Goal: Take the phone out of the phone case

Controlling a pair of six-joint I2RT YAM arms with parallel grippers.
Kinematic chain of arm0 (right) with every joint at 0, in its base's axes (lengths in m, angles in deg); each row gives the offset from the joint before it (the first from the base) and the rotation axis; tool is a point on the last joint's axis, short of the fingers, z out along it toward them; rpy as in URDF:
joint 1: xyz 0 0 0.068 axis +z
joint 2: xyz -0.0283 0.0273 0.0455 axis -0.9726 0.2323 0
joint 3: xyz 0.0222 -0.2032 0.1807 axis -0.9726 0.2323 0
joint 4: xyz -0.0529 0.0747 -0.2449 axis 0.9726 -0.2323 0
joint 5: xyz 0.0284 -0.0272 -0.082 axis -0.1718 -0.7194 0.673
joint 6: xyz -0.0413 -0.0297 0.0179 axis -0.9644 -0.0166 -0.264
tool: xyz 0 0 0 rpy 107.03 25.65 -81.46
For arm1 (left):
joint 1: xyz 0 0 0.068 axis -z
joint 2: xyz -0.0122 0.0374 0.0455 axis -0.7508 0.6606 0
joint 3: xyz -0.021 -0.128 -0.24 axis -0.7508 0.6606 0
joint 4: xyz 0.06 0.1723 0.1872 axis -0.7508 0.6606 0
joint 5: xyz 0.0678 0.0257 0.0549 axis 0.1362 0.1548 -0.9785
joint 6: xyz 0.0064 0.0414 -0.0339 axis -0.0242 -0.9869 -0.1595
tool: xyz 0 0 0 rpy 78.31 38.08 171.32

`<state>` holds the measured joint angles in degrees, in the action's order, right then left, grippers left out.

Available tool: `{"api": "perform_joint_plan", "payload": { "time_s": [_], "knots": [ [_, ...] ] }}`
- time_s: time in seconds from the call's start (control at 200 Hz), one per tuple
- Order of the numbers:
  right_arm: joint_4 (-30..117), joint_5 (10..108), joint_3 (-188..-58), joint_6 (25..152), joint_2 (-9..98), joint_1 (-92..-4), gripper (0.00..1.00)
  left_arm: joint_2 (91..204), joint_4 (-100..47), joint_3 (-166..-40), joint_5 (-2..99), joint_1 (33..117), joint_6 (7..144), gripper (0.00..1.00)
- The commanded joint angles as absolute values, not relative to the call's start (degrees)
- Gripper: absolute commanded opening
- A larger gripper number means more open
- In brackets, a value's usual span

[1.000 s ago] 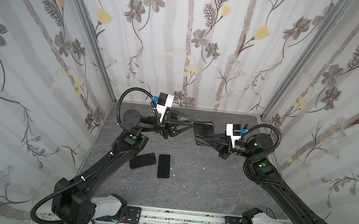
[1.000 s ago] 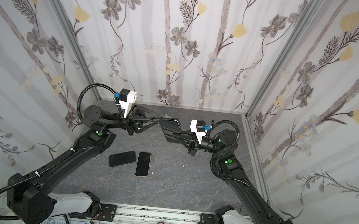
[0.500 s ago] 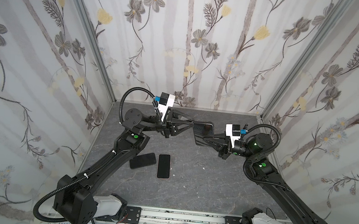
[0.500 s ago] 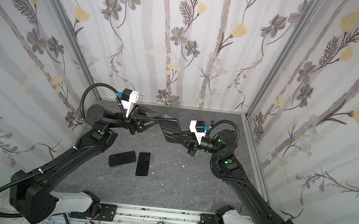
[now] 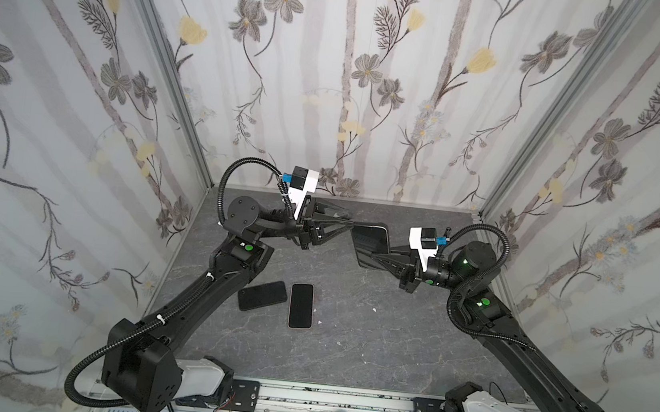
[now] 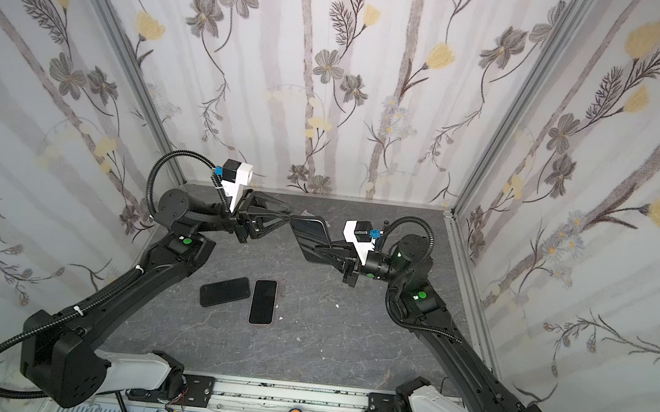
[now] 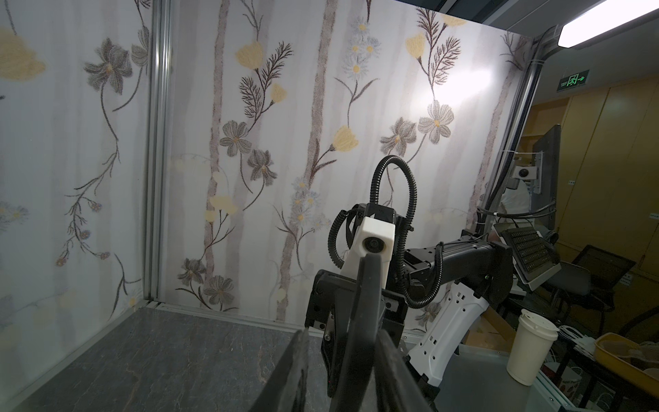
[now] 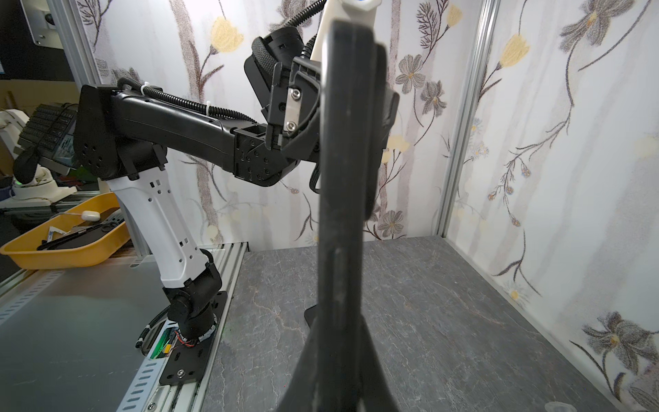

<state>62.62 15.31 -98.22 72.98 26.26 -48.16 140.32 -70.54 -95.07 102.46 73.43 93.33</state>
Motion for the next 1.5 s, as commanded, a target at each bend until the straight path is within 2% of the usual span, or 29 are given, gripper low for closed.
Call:
{"api": "perform_joint_plan", "payload": {
  "time_s": [0.0,0.615,1.494],
  "knots": [
    [64.81,6.95,-99.35,69.86,26.64,-47.11,0.00,140.88,-71.03,-95.13,99.18,73.24,93.75,0.33],
    [63.39,4.84,-100.85,68.56,26.77,-45.56,0.00,141.77,-70.95,-93.00,96.28,68.81,92.03,0.32],
    [62.70,2.74,-101.11,68.18,26.08,-43.92,0.00,142.62,-70.88,-90.74,94.56,67.54,91.06,0.32]
  ]
}}
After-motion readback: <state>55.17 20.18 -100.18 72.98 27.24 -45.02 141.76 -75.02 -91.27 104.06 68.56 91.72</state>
